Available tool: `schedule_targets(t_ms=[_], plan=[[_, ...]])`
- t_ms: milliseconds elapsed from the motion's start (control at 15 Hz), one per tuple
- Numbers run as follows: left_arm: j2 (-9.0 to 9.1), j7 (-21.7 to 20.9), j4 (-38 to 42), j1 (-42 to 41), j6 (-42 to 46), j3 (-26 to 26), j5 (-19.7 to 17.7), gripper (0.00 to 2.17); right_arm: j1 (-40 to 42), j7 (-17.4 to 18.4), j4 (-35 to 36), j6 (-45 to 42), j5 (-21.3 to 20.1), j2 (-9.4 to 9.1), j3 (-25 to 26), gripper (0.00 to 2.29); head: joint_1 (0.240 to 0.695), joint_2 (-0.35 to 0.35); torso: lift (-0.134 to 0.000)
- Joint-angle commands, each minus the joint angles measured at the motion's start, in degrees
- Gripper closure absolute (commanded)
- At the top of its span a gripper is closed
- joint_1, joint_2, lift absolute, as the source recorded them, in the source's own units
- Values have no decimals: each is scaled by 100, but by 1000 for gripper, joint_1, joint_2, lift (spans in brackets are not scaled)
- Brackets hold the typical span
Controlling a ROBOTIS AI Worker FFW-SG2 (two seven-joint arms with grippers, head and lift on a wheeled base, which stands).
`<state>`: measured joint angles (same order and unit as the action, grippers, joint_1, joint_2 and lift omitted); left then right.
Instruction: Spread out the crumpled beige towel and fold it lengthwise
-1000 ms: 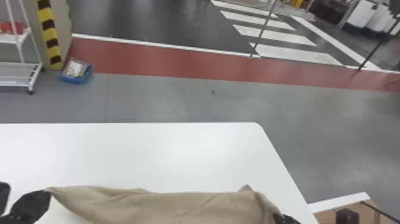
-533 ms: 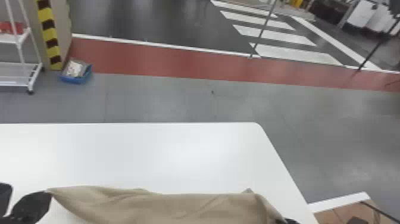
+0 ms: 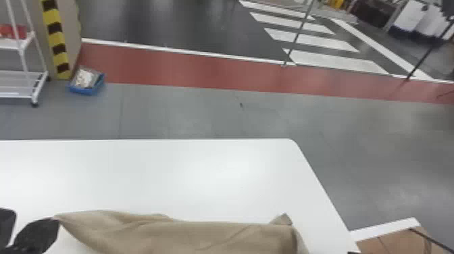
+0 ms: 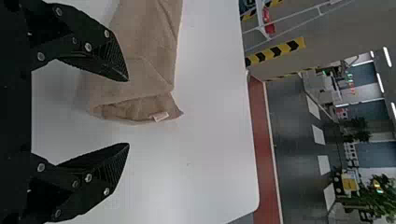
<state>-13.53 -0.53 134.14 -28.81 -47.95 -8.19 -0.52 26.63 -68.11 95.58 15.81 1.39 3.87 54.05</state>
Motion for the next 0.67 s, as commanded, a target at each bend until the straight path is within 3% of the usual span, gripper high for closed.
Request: schedule_targets(t_ms=[0, 267, 400, 600], plan=[[0, 0, -2, -2, -17, -68, 43, 2071, -404, 70, 92, 595, 133, 9, 256, 70, 695, -350, 0], [9, 0, -64, 51, 0, -192, 78, 2071, -1160, 975, -110, 560, -148, 0, -96, 282, 695, -350, 0], [0, 0, -81, 51, 0, -200, 105, 2071, -1661, 1002, -330, 577, -789, 26, -342, 323, 695, -350, 0], [0, -44, -99, 68, 0, -183, 105, 2071, -1924, 887, -1121, 33, -1343, 387, -1142, 410, 695, -350, 0]])
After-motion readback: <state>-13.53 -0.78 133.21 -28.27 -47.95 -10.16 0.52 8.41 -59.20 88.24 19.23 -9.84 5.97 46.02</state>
